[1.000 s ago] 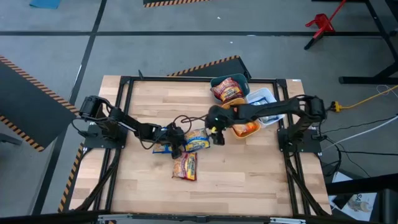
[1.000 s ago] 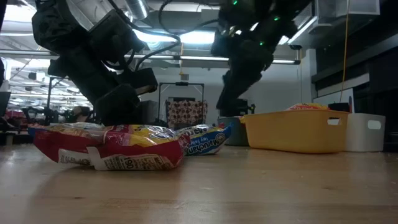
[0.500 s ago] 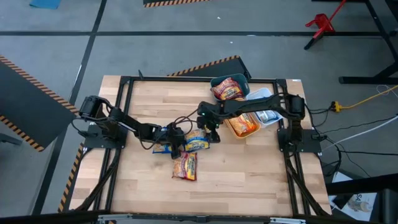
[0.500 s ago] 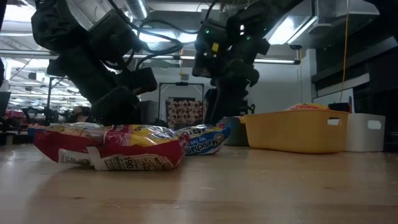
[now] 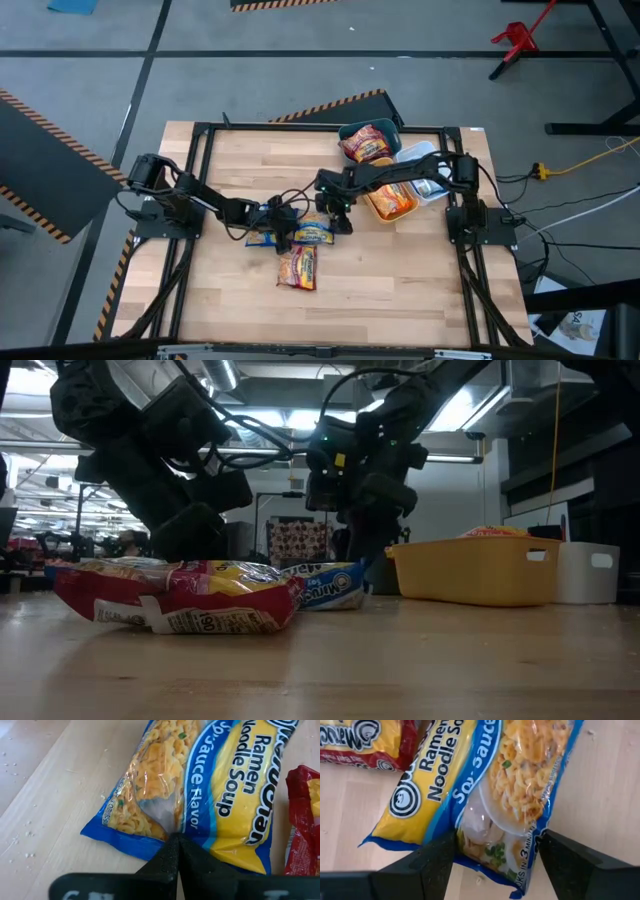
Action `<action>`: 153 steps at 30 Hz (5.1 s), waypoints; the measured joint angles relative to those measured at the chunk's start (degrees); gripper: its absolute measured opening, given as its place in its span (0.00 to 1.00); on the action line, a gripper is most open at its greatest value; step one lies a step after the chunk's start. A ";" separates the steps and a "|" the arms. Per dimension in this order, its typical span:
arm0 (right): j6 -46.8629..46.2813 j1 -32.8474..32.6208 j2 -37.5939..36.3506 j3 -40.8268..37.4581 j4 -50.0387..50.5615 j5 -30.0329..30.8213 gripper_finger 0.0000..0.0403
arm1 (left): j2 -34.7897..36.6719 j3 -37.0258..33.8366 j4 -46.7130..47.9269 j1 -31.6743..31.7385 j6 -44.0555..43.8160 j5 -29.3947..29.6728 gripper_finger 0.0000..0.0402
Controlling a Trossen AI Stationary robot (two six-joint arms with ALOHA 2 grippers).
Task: Sort Maruchan noodles
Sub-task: Put the right blue noodle pack into the white bin, then put the blue noodle pack into the white bin
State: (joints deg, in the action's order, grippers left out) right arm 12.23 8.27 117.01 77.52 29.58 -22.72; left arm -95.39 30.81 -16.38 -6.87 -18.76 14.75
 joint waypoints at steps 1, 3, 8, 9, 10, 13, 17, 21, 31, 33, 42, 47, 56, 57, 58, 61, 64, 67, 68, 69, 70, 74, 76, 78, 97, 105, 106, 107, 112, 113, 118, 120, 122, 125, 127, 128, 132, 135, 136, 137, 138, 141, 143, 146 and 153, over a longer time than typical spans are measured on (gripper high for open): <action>0.00 -0.01 0.00 0.00 0.01 0.04 0.66 | -0.02 0.00 -0.07 -0.02 0.00 0.21 0.00; -0.20 0.00 0.00 -0.02 0.11 0.30 0.61 | -0.03 0.00 -0.22 -0.02 0.00 0.51 0.00; -1.00 0.02 -0.03 -0.02 0.37 0.57 0.41 | -0.05 -0.02 -0.95 -0.02 0.00 0.80 0.00; -1.47 0.02 -0.07 -0.02 0.37 0.42 0.37 | -0.05 -0.02 -0.98 0.00 -0.01 0.84 0.00; -1.90 0.04 -0.09 -0.02 0.38 0.29 0.32 | -0.05 -0.04 -0.99 0.00 -0.02 0.84 0.00; -1.81 0.04 -0.17 -0.02 0.49 0.17 0.21 | -0.03 -0.07 -0.99 -0.02 -0.02 0.98 0.00; -3.25 0.00 -0.18 -0.02 0.48 0.39 0.11 | 0.66 -0.07 -0.85 0.00 -0.21 0.73 0.00; -4.53 -0.04 -0.12 -0.03 0.32 -0.19 0.04 | 3.71 -0.22 0.03 0.04 -0.38 -0.49 0.00; -8.37 -0.07 -1.13 0.13 1.11 0.37 0.01 | 19.08 -0.11 7.26 0.00 -0.68 -0.30 0.00; -9.55 -0.04 -1.84 0.99 1.69 1.33 0.00 | 22.34 -0.11 9.28 0.00 -0.70 0.79 0.00; -18.07 0.99 -9.07 2.23 5.48 5.59 0.00 | 34.44 0.05 13.53 0.00 -0.28 7.89 0.00; -23.07 1.95 -14.23 2.23 8.87 11.72 0.00 | 38.14 0.04 14.59 0.00 -0.10 11.75 0.00; -28.82 4.71 -25.24 2.25 18.39 22.94 0.00 | 38.88 0.04 14.73 0.42 2.89 13.19 0.00; -28.85 5.05 -26.70 2.25 20.31 24.34 0.00 | 38.88 0.04 14.75 0.63 2.89 13.19 0.00; -28.88 5.50 -28.20 2.25 21.71 25.32 0.00 | 38.88 0.04 14.75 0.88 2.89 13.17 0.00; -28.93 7.55 -32.92 1.36 25.88 28.23 0.00 | 38.88 0.04 14.51 1.63 2.89 13.17 0.00; -29.60 10.46 -38.11 -1.76 29.34 28.78 0.00 | 38.88 0.04 14.36 2.40 2.90 13.15 0.00; -29.82 12.98 -43.53 -6.29 31.08 29.82 0.00 | 38.88 0.04 14.35 3.01 2.89 13.11 0.00; -29.82 13.87 -45.47 -7.97 31.22 30.08 0.00 | 38.87 0.04 14.36 3.18 2.89 13.09 0.00; -29.81 14.71 -47.41 -9.59 31.24 30.10 0.00 | 38.87 0.04 14.37 3.36 2.89 12.97 0.00; -29.82 15.64 -49.44 -11.24 31.18 30.05 0.00 | 38.88 0.04 14.37 3.57 2.89 12.67 0.00; -29.81 19.14 -57.68 -18.23 31.91 29.83 0.00 | 38.86 0.04 14.35 4.49 2.90 11.25 0.00; -29.78 20.75 -61.24 -21.34 33.07 29.31 0.00 | 38.86 0.04 14.35 4.90 2.89 11.14 0.00; -29.56 22.23 -64.14 -24.16 34.77 28.89 0.00 | 38.86 0.04 14.35 5.24 2.89 11.11 0.00; -16.66 36.99 -64.69 -27.38 37.90 28.45 0.00 | 38.83 0.04 14.29 7.78 2.43 11.07 0.00; -16.37 37.54 -59.87 -27.39 38.03 29.27 0.00 | 38.83 0.04 14.31 7.78 2.36 11.07 0.00; -16.37 37.53 -59.44 -27.39 38.09 29.67 0.01 | 38.83 0.04 14.31 7.78 2.36 11.07 0.00; -16.37 37.53 -59.04 -27.36 38.21 30.11 0.03 | 38.83 0.04 14.31 7.78 2.35 11.07 0.00; -16.96 37.53 -58.51 -27.39 38.11 31.93 0.18 | 38.83 0.04 14.31 7.78 2.34 11.07 0.00; -17.44 37.53 -58.53 -27.36 38.03 32.22 0.22 | 38.83 0.04 14.32 7.78 2.34 11.08 0.00; -20.20 37.51 -58.78 -25.73 38.17 32.11 0.38 | 38.83 0.04 14.33 7.78 2.36 11.10 0.00; -21.68 37.51 -59.13 -24.90 37.95 31.56 0.41 | 38.83 0.04 14.34 7.78 2.38 11.10 0.00; -24.06 37.39 -59.32 -24.79 37.18 29.67 0.41 | 38.83 0.04 14.34 7.78 2.38 11.09 0.00; -25.98 36.65 -59.28 -24.79 33.90 22.73 0.41 | 38.83 0.04 14.33 7.78 2.10 11.07 0.00; -27.05 34.96 -59.28 -24.79 30.54 18.60 0.41 | 38.83 0.04 14.33 7.78 1.23 10.32 0.00; -27.88 33.76 -59.28 -24.79 28.70 16.97 0.41 | 38.91 0.04 14.40 7.78 0.97 8.69 0.00; -31.47 27.12 -58.60 -24.79 21.89 14.52 0.42 | 41.40 0.92 20.87 7.68 -1.84 -3.77 0.00; -33.09 21.59 -57.17 -24.79 16.93 15.95 0.42 | 41.83 1.29 29.98 6.48 -5.16 -10.13 0.00; -33.40 19.88 -56.41 -24.79 15.30 16.65 0.42 | 41.78 1.29 32.07 5.60 -6.01 -10.77 0.00; -33.78 18.17 -55.55 -24.79 13.40 17.03 0.42 | 41.65 1.31 33.99 4.60 -6.47 -11.05 0.00; -34.15 16.54 -54.56 -24.79 11.57 17.17 0.42 | 41.15 1.34 35.33 3.47 -6.73 -10.88 0.00; -34.47 12.08 -50.55 -24.79 6.33 17.00 0.42 | 39.64 1.38 39.75 -0.34 -9.67 -8.88 0.00; -34.50 9.46 -47.45 -24.79 2.79 16.68 0.42 | 39.15 1.40 41.21 -3.23 -13.32 -7.55 0.00; -34.45 6.08 -42.39 -24.79 -3.64 16.64 0.42 | 39.08 1.40 42.92 -8.76 -18.78 -4.26 0.00; -34.20 2.39 -30.97 -24.76 -24.73 10.07 0.42 | 38.66 1.36 50.22 -19.10 -32.41 7.07 0.00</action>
State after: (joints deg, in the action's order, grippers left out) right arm -21.97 10.66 86.04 52.75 4.85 -12.64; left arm -56.73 32.17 33.85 -25.97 -51.17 21.82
